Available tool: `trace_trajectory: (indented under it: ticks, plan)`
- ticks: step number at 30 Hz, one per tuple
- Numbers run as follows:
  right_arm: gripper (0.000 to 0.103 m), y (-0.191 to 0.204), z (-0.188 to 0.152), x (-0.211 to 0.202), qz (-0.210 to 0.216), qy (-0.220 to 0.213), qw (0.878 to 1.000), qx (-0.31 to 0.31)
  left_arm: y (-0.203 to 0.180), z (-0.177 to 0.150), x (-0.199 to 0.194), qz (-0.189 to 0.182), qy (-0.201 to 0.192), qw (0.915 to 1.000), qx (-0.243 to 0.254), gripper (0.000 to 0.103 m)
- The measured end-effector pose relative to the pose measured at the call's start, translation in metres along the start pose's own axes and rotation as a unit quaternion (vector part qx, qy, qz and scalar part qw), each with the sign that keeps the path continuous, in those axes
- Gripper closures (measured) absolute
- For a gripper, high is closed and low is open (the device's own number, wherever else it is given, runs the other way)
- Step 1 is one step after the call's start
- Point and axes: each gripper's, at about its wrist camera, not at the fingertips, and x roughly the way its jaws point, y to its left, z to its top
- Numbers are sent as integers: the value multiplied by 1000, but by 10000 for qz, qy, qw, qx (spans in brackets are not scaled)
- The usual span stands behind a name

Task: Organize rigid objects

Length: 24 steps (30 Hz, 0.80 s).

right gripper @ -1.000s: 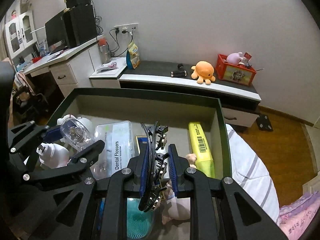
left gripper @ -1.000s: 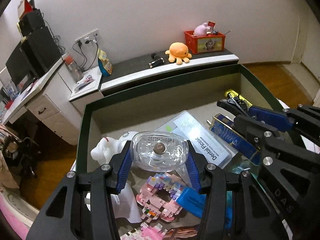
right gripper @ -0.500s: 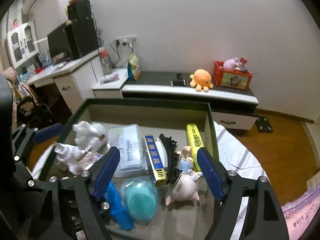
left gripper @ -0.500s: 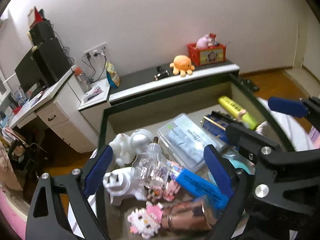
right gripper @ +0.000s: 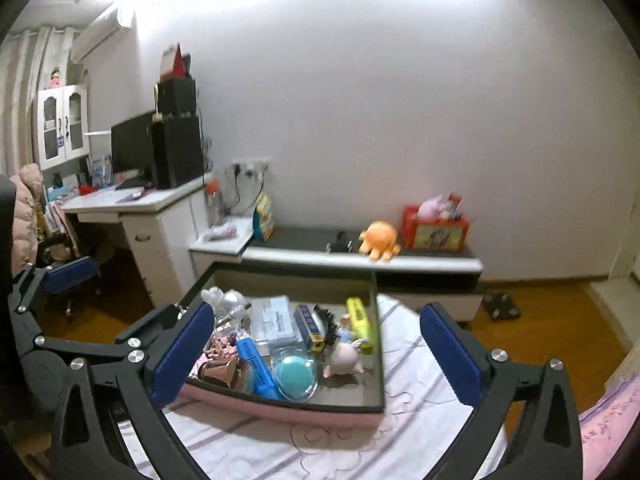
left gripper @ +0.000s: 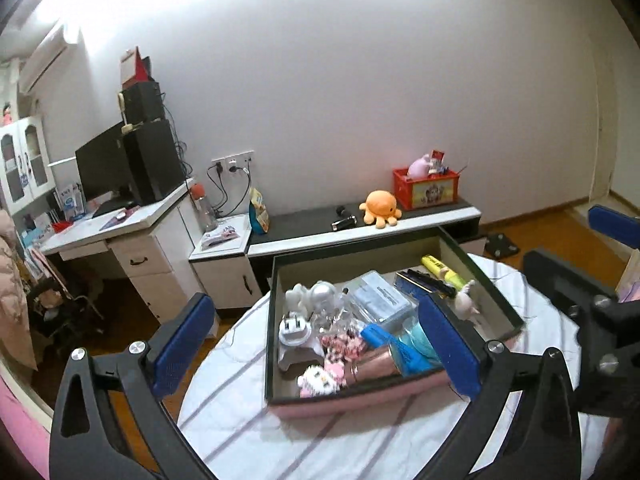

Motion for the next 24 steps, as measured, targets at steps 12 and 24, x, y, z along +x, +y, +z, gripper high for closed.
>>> trace_trajectory:
  ticks: [12,24]
  plan:
    - [0,17,-27,-92,-163,-569,9982,31,26,-32,-93,-165,-623,9956,-687,0]
    - [0,23,-46,-144,-34,-774,9969,130,18,-56,-158,-175,-1040,9920,-693,0]
